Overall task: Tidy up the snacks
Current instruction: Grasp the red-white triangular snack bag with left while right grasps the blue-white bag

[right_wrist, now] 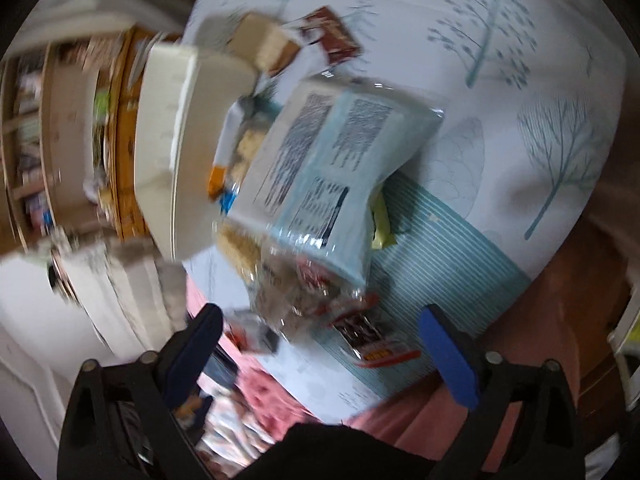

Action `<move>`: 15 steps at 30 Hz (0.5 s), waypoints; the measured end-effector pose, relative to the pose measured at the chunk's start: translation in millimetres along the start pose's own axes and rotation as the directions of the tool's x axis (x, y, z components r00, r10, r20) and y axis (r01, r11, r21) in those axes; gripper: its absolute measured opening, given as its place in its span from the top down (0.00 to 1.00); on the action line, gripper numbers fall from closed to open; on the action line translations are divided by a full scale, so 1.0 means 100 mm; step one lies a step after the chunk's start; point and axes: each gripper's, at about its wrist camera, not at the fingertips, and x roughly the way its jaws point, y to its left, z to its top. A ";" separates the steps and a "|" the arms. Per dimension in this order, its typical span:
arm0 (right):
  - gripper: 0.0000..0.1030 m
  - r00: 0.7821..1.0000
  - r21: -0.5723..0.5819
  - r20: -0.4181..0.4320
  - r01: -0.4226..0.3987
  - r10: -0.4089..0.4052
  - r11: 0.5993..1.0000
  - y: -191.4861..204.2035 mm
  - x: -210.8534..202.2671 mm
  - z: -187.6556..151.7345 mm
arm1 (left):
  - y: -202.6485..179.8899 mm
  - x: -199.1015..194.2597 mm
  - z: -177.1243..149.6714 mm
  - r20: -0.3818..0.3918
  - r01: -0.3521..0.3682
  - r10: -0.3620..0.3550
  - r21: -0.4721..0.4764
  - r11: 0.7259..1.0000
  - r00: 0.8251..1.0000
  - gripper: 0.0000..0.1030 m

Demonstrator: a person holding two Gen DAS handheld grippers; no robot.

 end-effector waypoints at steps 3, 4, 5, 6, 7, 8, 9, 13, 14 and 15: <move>0.07 1.000 0.057 0.024 -0.007 0.005 0.998 -0.07 0.10 0.07 | 0.04 0.17 0.11 -0.032 0.003 -0.002 0.014 1.000 0.999 0.01; 0.09 0.999 0.069 0.032 -0.007 0.005 0.998 -0.09 0.14 0.09 | 0.05 0.24 0.14 -0.046 -0.001 0.002 0.021 1.000 0.999 0.01; 0.12 0.999 0.084 0.044 -0.010 0.006 0.996 -0.11 0.19 0.12 | 0.06 0.31 0.15 -0.059 -0.002 0.003 0.026 1.000 0.998 0.01; 0.13 0.999 0.095 0.052 -0.013 0.008 0.995 -0.12 0.23 0.14 | 0.08 0.37 0.16 -0.074 0.000 0.002 0.027 1.000 0.997 0.01; 0.15 0.998 0.104 0.057 -0.015 0.009 0.994 -0.14 0.24 0.15 | 0.09 0.45 0.17 -0.092 0.004 -0.001 0.031 1.000 0.996 0.01; 0.17 0.998 0.119 0.063 -0.019 0.011 0.993 -0.16 0.27 0.17 | 0.12 0.51 0.18 -0.107 0.008 -0.004 0.033 0.999 0.994 0.01; 0.18 0.997 0.136 0.068 -0.027 0.017 0.990 -0.18 0.31 0.19 | 0.13 0.58 0.19 -0.124 0.007 -0.003 0.035 0.999 0.992 0.03; 0.31 0.997 0.179 0.077 -0.043 0.030 0.983 -0.23 0.42 0.25 | 0.16 0.79 0.20 -0.164 0.023 -0.018 0.026 0.999 0.986 0.04; 0.31 0.997 0.183 0.079 -0.041 0.027 0.982 -0.24 0.43 0.26 | 0.17 0.82 0.20 -0.166 0.032 -0.027 0.024 0.999 0.986 0.04; 0.33 0.996 0.184 0.087 -0.041 0.025 0.982 -0.24 0.45 0.28 | 0.17 0.86 0.21 -0.168 0.036 -0.032 0.022 0.999 0.985 0.04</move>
